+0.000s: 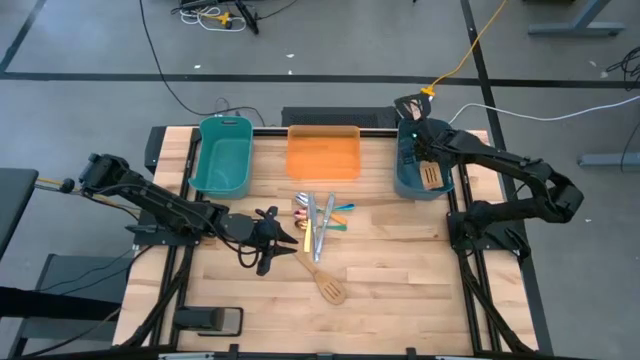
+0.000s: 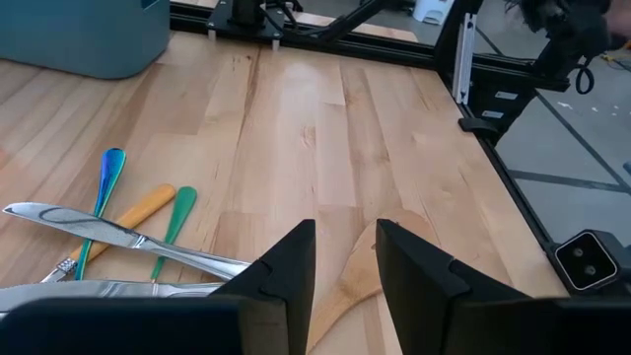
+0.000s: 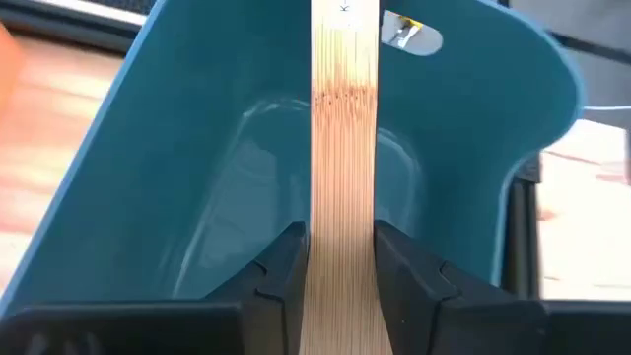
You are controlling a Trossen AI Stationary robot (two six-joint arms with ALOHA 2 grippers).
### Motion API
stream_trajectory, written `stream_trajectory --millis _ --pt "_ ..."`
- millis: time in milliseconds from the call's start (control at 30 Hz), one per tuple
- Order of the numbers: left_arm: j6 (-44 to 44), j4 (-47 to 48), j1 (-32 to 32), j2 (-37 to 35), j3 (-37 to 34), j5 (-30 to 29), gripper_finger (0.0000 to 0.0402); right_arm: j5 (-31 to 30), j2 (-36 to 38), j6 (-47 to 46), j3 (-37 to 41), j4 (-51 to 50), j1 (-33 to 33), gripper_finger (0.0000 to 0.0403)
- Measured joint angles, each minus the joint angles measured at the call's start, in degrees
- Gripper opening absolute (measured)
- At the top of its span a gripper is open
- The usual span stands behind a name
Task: Pick & Place Kitchen Items
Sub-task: Put the brown spatula into the blue bin
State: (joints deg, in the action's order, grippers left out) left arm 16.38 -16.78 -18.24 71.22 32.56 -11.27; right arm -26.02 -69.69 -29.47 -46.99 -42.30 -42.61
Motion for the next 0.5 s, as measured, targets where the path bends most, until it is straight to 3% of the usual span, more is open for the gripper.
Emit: stream_trajectory --millis 133,400,500 --pt "0.00 -0.01 0.00 0.00 0.00 0.00 0.0115 3.33 0.24 1.07 2.33 3.21 -0.70 0.0104" --pt "0.00 -0.02 0.00 0.00 0.00 0.00 0.0115 3.04 0.24 1.51 4.01 4.33 -0.77 0.0105" --pt "0.00 -0.02 0.00 0.00 0.00 0.00 0.0115 3.04 0.22 1.51 4.01 5.08 -0.79 0.0146"
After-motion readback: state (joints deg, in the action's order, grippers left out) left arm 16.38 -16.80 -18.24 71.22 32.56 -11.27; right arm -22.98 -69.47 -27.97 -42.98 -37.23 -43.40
